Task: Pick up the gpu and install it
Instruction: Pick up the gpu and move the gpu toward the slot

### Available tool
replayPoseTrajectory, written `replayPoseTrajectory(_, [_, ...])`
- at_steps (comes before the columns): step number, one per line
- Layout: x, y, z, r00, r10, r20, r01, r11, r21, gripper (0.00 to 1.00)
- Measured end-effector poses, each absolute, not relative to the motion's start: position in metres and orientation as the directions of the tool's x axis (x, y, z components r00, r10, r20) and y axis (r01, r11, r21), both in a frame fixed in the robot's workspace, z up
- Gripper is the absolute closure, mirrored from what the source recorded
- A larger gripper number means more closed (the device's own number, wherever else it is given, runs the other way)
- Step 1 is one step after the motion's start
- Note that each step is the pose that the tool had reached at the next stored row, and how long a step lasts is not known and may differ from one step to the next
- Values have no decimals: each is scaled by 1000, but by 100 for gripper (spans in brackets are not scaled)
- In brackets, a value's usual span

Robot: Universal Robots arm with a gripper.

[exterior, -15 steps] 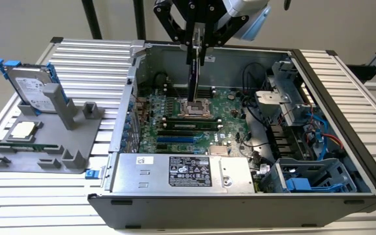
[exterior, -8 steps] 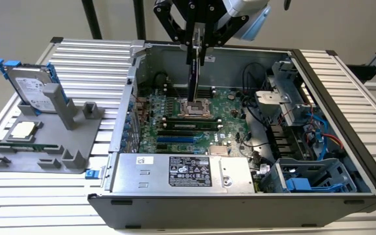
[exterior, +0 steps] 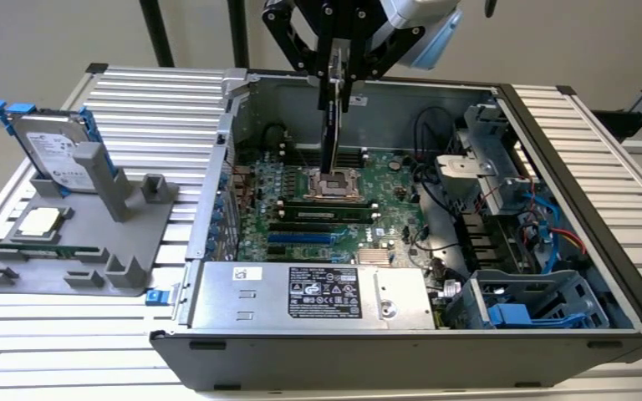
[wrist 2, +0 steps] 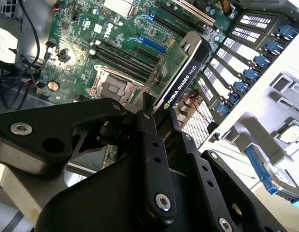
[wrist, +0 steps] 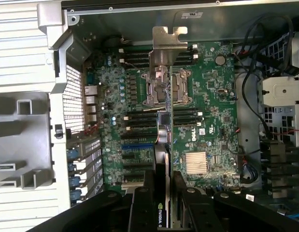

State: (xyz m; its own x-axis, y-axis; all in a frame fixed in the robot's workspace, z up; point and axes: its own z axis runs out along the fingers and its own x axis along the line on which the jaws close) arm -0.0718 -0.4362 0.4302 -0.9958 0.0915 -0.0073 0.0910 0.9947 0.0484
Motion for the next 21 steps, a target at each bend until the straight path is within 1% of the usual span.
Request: replayPoseTrajectory(21, [-72, -436, 430, -998, 68, -7, 68, 997, 48, 100])
